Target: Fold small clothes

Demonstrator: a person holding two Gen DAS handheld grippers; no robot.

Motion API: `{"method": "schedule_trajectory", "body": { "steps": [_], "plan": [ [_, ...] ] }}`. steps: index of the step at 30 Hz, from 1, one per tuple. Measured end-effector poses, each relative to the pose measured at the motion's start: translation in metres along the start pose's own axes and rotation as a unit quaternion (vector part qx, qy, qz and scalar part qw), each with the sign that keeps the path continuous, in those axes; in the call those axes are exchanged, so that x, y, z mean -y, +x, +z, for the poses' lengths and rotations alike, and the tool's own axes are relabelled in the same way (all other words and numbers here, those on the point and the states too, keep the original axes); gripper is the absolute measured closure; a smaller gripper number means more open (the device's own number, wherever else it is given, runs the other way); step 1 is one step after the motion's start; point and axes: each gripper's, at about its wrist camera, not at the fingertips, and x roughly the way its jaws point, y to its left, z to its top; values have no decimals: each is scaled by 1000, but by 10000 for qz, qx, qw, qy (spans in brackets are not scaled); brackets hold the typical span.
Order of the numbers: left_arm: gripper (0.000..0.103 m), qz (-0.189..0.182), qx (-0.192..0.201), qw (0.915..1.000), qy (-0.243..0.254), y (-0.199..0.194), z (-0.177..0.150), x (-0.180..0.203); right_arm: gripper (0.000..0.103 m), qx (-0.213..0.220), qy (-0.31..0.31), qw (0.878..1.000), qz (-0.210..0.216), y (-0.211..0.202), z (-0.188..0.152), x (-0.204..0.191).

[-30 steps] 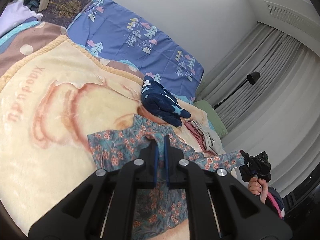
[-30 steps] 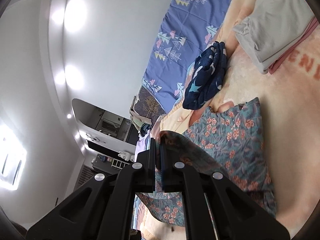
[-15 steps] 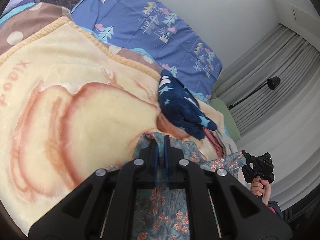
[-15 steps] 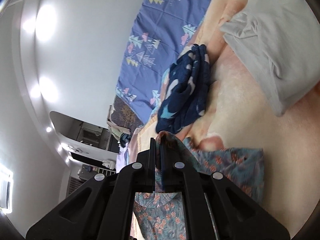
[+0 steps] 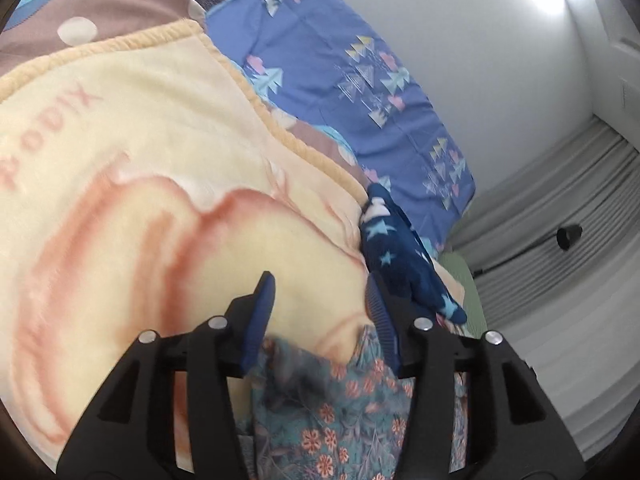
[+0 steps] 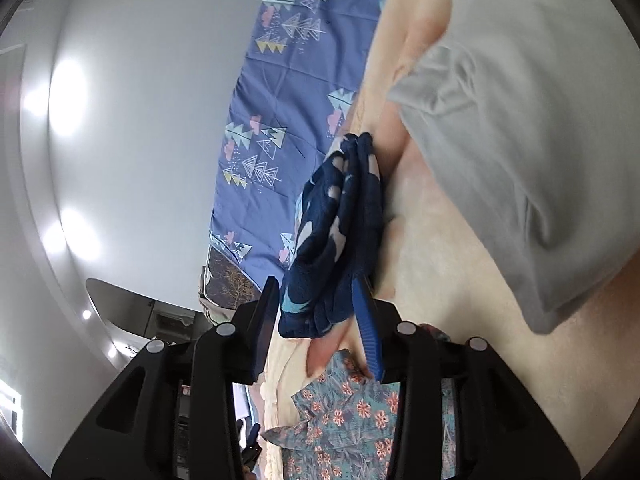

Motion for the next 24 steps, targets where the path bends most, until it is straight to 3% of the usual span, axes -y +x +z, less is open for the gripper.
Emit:
{"method": "schedule_trajectory", "body": {
  "steps": [4,5,6,7,10,13,16,18,21,24],
  "plan": [
    [55,10,35,9996,265,-21,-4,10,63,-561,-964,9936,-182,-10,-18,-25],
    [55,3,-45,9988,497,-27,-10,18,70,-879,-1353,9866,-254,-10,-29,-33],
    [59,-46,-188,9965,819,-32,-19,28,79,-1253,-1750,9760,-336,-9,-44,-41],
    [73,-49,-402,9927,1138,-34,-30,39,96,-1479,-2001,9674,-467,-5,-57,-45],
    [86,236,-1176,9746,1892,-25,-69,66,98,-2033,-2832,9293,-1217,5,-103,-53],
    [89,623,-1843,9542,2271,-7,-104,80,98,-2331,-3198,8969,-1972,27,-130,-49],
    [89,997,-2193,9393,2444,18,-117,85,98,-2390,-3194,8855,-2385,46,-135,-40],
    [89,1138,-2386,9346,2379,36,-117,83,98,-2415,-3156,8803,-2593,61,-134,-36],
    [89,1279,-2487,9370,2093,61,-109,75,98,-2299,-3150,8807,-2690,84,-127,-37],
    [89,1461,-2318,9397,2049,80,-94,77,98,-2059,-3064,8913,-2634,99,-111,-44]
  ]
}}
